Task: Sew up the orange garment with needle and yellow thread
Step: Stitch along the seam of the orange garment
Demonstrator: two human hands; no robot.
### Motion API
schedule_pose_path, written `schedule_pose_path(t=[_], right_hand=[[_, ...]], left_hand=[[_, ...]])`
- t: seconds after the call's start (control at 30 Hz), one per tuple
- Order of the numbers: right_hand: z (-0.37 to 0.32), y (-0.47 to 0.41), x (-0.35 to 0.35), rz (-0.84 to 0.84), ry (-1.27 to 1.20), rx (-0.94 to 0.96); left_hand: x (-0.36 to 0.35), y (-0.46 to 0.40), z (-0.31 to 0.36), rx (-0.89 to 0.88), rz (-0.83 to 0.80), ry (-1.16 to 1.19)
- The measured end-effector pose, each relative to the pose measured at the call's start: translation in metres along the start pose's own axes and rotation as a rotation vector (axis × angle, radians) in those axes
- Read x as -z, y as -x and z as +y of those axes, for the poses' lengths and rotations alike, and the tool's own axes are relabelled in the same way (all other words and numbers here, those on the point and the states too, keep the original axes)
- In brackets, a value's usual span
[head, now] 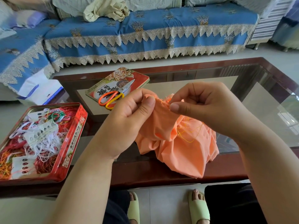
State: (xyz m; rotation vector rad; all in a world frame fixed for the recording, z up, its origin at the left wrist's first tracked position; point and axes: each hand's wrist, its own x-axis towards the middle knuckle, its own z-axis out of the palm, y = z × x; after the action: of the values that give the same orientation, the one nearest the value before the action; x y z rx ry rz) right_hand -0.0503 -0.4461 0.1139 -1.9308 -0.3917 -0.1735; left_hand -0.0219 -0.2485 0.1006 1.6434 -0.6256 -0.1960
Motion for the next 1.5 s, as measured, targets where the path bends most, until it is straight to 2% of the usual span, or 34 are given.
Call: schedule_pose_path(t=[0.23,0.47,0.6,0.8,0.97,1.2,1.5], right_hand=[[0.004,-0.001,-0.003,0.029,-0.029,0.001],[0.003,-0.001,-0.006,0.078,0.017,-0.008],[0.0,0.0,0.001,0.197,-0.156,-0.117],[-0.006,0.004,-0.01,0.061,0.178,-0.018],[-0.004,0.005,-0.01,0.002,0.361,-0.077],[-0.003,0.005,-0.012,-0.025,0.448,-0.061],[-0.003,0.003,-0.013,0.024,0.469,-0.044]], left_hand=[[-0.009,0.0,0.002,0.056,0.049,0.07],[-0.017,-0.002,-0.003,0.098,0.191,0.214],[-0.021,-0.004,-0.005,0.144,0.287,0.259],[-0.022,-0.005,-0.005,0.196,0.3,0.287],[-0.02,-0.007,-0.008,0.208,0.358,0.301],[-0.02,-0.007,-0.01,0.133,0.436,0.245],[-0.024,-0.006,-0.008,0.032,0.448,0.135]])
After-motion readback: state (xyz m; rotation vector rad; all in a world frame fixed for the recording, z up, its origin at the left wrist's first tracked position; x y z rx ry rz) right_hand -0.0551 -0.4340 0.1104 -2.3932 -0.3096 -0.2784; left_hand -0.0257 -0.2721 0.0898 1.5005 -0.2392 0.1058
